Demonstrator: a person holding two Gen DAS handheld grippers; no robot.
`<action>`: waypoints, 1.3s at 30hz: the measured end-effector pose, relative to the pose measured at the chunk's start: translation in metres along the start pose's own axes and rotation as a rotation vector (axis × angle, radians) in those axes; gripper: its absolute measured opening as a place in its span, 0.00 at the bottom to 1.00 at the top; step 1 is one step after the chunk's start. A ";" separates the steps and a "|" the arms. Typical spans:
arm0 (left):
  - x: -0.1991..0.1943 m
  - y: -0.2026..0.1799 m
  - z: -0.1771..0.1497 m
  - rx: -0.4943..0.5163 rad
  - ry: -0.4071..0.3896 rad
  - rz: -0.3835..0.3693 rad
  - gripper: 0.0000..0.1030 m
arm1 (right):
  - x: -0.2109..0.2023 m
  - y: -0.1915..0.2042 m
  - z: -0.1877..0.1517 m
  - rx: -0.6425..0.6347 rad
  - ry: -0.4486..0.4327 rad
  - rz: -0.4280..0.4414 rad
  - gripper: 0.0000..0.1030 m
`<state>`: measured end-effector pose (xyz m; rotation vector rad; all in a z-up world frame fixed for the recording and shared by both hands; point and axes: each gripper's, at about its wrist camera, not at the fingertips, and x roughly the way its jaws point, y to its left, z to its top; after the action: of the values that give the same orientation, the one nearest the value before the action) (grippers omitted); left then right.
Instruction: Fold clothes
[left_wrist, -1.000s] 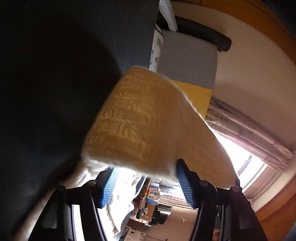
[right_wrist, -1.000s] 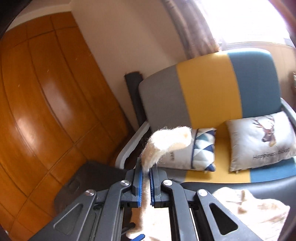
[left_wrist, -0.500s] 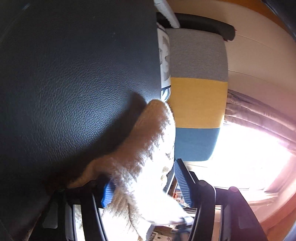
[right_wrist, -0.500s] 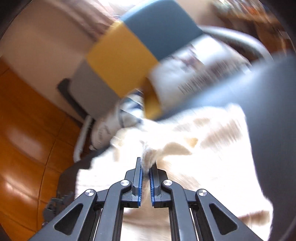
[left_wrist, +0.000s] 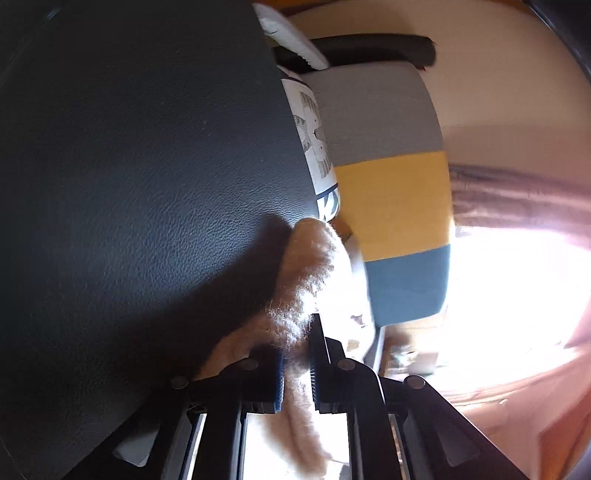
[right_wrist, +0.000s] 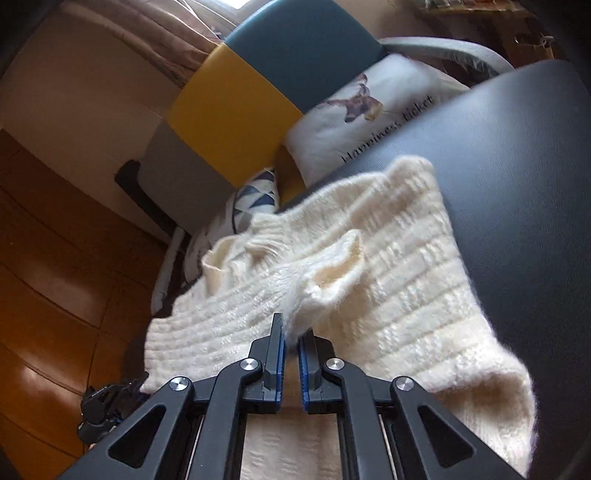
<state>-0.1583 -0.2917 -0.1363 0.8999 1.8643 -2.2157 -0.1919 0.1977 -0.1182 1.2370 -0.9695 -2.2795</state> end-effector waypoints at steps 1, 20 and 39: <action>0.003 0.002 0.000 0.005 0.008 0.020 0.11 | 0.000 -0.004 -0.002 0.007 0.001 0.002 0.05; -0.023 -0.006 0.026 0.207 0.159 -0.008 0.17 | 0.004 0.008 -0.002 -0.230 -0.019 -0.231 0.07; 0.082 -0.028 0.105 0.382 0.410 0.071 0.39 | 0.001 0.010 0.002 -0.315 0.011 -0.215 0.08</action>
<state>-0.2762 -0.3589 -0.1453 1.5611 1.5232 -2.5378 -0.1938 0.1903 -0.1108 1.2627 -0.4649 -2.4646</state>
